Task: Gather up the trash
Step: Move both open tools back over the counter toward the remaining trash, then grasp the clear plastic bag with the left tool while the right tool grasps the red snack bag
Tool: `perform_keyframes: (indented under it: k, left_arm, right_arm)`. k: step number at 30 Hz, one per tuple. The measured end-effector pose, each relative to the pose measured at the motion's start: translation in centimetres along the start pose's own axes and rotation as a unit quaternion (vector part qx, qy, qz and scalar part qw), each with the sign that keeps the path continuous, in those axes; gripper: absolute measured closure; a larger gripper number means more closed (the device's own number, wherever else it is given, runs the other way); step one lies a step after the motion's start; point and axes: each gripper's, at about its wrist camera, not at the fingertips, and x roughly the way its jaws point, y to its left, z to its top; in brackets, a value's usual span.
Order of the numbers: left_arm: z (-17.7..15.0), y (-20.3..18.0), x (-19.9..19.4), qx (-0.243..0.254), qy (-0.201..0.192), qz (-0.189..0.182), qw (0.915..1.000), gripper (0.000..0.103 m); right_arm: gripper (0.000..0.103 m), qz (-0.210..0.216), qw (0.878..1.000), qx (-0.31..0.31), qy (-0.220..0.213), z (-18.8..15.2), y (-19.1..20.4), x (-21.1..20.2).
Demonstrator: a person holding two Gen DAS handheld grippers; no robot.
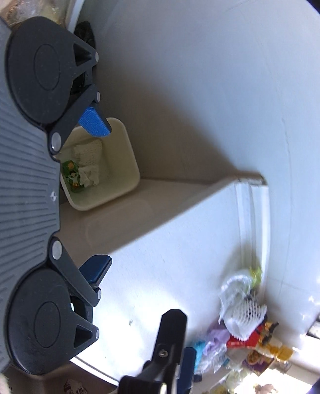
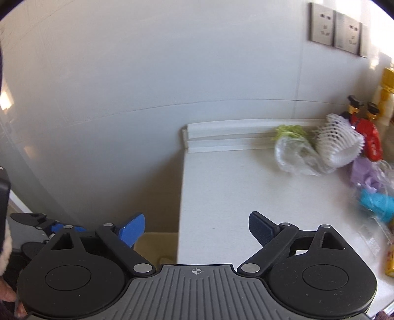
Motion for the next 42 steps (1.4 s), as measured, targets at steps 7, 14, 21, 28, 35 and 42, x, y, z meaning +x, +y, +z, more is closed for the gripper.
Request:
perform_keyframes:
  k: [7, 14, 21, 28, 35, 42]
  left_arm:
    - [1.9, -3.4, 0.1, 0.030, -0.016, -0.018, 0.9993, 0.001]
    - [4.3, -7.0, 1.0, 0.052, -0.051, -0.038, 0.9966, 0.001]
    - [7.2, -10.1, 3.2, 0.059, -0.086, -0.061, 0.9927, 0.001]
    - [10.5, -12.1, 6.4, 0.059, -0.115, -0.101, 0.9865, 0.001]
    - [13.3, -13.2, 10.1, 0.027, -0.137, -0.141, 0.9801, 0.005]
    - [14.6, -13.7, 13.4, 0.005, -0.143, -0.150, 0.9783, 0.024]
  right_arm:
    - [0.008, -0.041, 0.998, 0.033, -0.017, -0.8, -4.4, -2.0]
    - [0.008, -0.074, 0.994, 0.073, -0.037, -1.0, -9.9, -3.3]
    - [0.007, -0.101, 0.989, 0.094, -0.058, -0.5, -15.0, -3.5]
    - [0.007, -0.118, 0.985, 0.106, -0.075, 1.1, -20.0, -1.6]
    - [0.007, -0.146, 0.978, 0.116, -0.099, 3.8, -25.9, 0.2]
    - [0.009, -0.179, 0.976, 0.058, -0.112, 5.0, -29.8, 2.7]
